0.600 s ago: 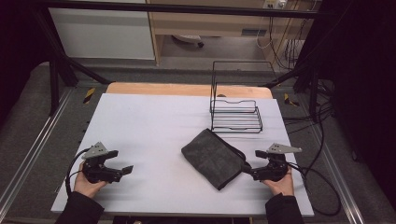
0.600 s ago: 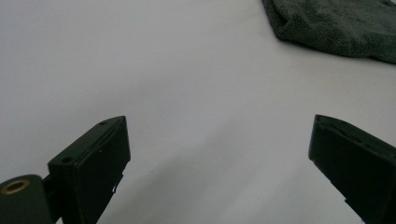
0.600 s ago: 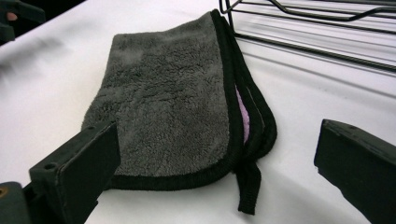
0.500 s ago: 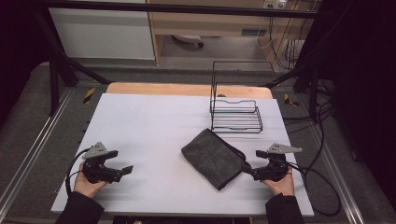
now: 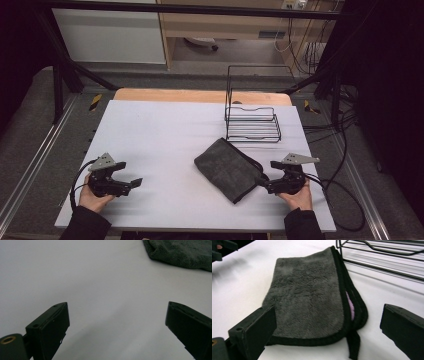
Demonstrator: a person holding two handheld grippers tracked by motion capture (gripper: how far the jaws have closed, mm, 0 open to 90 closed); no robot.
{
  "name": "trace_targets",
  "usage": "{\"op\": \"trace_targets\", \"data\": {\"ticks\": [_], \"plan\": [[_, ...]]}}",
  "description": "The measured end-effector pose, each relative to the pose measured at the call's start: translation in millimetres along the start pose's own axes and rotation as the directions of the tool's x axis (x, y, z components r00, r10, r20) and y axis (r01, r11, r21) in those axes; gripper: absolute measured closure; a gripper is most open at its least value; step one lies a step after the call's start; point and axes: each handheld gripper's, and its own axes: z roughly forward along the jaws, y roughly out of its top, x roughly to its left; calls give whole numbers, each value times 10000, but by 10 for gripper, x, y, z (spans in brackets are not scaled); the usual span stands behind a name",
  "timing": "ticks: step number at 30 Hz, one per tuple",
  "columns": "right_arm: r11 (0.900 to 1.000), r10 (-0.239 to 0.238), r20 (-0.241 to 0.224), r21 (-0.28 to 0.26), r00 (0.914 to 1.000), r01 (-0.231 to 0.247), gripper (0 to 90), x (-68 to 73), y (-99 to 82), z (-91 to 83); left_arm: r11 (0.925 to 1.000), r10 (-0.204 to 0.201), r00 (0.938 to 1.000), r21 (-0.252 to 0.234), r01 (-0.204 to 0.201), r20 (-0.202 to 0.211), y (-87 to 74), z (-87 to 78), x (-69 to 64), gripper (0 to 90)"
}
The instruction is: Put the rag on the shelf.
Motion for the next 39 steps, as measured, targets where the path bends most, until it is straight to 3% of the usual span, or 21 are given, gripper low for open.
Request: {"op": "trace_targets", "data": {"ticks": [13, 17, 21, 26, 29, 34, 39], "plan": [[9967, -368, -395, 712, 9985, 396, 69, 336, 126, 255, 10000, -22, 10000, 56, 22, -69, -1, 9, -6, 56], [9928, -751, -549, 896, 9957, 798, 134, 462, 151, 331, 10000, -40, 10000, 77, 41, -82, -1, 11, -10, 55], [9863, -1073, -806, 1168, 9910, 1163, 260, 593, 154, 399, 9999, -79, 9999, 87, 80, -107, -4, 8, -11, 55], [9768, -1322, -1342, 1510, 9821, 1521, 453, 750, 142, 507, 9999, -43, 9999, 102, 44, -111, -5, 1, -8, 56], [9696, -1502, -1514, 1706, 9770, 1755, 505, 818, 126, 574, 9999, -77, 9999, 97, 78, -104, -5, 6, -11, 60], [9486, -1850, -1249, 2364, 9748, 2103, 560, 878, 65, 689, 9999, -30, 9999, 133, 31, -104, -3, 2, -14, 61], [9315, -2509, -943, 2472, 9634, 2668, 621, 922, 35, 726, 9998, -42, 9999, 199, 45, -125, -4, 16, -17, 63]]}}
